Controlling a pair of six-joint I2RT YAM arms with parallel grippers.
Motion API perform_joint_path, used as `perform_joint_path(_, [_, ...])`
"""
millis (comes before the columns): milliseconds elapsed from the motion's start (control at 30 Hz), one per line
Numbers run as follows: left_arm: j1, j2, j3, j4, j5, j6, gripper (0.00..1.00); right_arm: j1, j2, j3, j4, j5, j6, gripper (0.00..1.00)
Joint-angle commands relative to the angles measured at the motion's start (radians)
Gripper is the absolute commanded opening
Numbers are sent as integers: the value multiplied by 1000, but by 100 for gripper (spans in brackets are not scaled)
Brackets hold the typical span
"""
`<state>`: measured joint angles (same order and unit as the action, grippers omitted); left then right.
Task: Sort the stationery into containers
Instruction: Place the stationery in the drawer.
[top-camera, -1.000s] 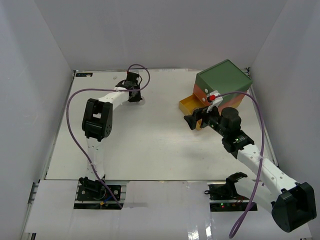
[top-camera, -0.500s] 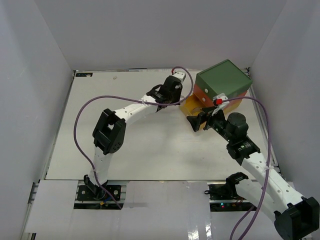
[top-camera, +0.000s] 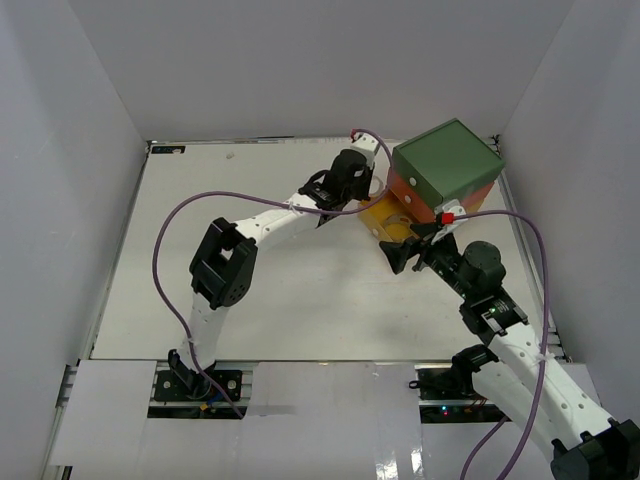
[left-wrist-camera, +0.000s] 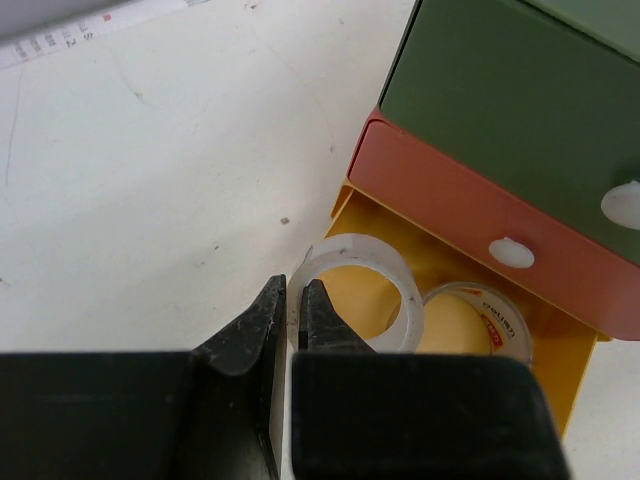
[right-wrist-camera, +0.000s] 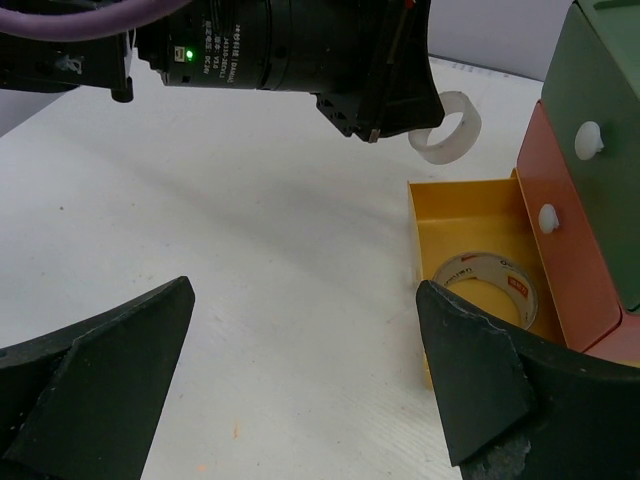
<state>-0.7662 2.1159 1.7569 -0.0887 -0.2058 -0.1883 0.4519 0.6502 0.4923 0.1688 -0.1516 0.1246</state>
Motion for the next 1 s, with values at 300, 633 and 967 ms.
perform_joint_path(300, [-30,87,65,79,22,53,12,-4,-38,-23,20,34,-3,98])
perform_joint_path(633, [-31,131,88,73,40,56,36,-2,-35,-26,20,43,-14,98])
perform_joint_path(967, [-28,58,58,81,14,36,63,-4,-8,-14,6,41,-20,98])
